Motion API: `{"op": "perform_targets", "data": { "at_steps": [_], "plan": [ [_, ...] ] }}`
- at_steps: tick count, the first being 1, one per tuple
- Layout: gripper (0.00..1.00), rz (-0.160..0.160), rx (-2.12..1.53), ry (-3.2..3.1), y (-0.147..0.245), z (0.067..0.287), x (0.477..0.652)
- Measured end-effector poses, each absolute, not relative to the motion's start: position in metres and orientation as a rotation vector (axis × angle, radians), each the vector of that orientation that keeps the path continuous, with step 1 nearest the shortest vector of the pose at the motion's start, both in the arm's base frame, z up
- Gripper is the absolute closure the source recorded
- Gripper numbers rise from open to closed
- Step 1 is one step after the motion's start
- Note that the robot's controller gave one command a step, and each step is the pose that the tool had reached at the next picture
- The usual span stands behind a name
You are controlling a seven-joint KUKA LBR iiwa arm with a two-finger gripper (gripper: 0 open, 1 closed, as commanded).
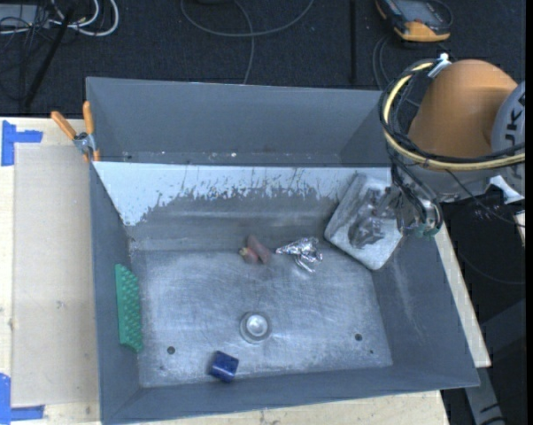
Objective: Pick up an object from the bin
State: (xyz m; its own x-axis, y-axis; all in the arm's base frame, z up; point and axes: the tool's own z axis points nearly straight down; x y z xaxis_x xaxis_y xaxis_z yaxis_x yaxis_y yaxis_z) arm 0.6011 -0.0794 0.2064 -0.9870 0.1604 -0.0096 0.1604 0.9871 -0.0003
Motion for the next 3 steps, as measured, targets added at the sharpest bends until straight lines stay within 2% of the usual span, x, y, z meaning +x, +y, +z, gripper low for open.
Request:
{"op": "perform_targets", "data": {
  "at_steps": [1,2,3],
  "plan": [
    [1.00,-0.004,-0.186,3.133,-0.145,0.204,0.607],
    [1.00,0.003,0.216,3.139,-0.139,0.122,0.577],
    [1.00,-0.002,-0.388,3.109,-0.104,0.250,0.603]
  ]
}}
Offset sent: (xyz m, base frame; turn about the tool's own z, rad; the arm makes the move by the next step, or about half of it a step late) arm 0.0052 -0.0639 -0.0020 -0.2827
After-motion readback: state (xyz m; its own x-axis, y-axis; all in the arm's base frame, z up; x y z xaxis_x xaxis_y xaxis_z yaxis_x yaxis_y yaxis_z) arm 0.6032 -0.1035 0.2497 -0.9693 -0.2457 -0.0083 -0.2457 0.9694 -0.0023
